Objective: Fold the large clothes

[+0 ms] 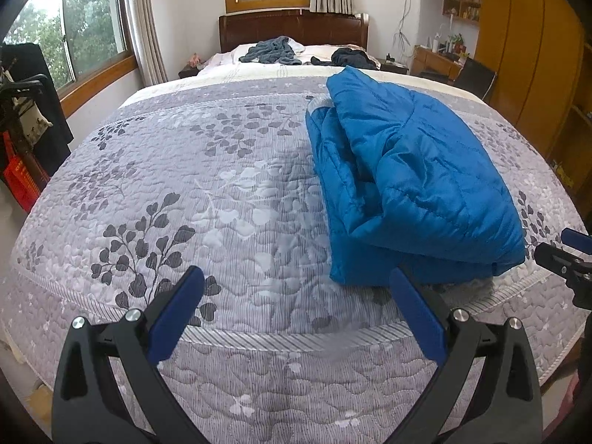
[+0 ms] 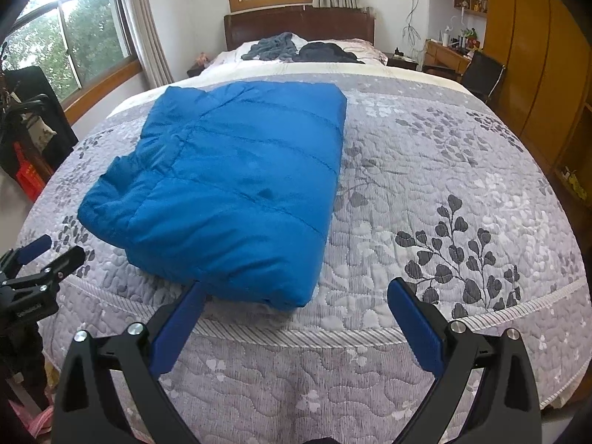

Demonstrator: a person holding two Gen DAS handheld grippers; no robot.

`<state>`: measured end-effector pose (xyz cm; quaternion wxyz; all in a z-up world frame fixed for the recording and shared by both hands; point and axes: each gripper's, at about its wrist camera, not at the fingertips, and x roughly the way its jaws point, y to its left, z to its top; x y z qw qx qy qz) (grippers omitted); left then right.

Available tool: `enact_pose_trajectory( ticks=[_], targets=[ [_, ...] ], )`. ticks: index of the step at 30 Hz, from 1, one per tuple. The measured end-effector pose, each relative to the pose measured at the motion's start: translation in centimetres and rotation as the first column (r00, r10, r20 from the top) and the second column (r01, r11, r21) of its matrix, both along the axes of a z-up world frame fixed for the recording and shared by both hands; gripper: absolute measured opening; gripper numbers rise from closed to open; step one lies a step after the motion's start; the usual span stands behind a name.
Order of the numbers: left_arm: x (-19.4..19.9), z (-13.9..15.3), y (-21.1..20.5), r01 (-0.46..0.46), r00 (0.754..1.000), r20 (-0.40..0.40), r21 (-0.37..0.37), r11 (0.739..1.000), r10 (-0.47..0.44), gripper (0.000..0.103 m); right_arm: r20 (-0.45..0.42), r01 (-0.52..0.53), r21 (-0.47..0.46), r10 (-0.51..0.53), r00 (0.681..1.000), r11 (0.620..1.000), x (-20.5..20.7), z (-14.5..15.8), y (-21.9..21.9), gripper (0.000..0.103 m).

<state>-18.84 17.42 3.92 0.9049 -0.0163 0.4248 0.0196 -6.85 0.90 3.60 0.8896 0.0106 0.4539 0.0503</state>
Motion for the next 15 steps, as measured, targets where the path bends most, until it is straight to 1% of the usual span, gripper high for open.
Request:
enact_pose_trajectory(
  ticks=[15],
  targets=[
    [0.11, -0.21, -0.02, 0.002, 1.000, -0.003, 0.004, 1.000, -0.002, 0.099, -0.011, -0.006, -0.001, 0.006, 1.000, 1.000, 0.26, -0.37, 0.16, 0.099]
  ],
)
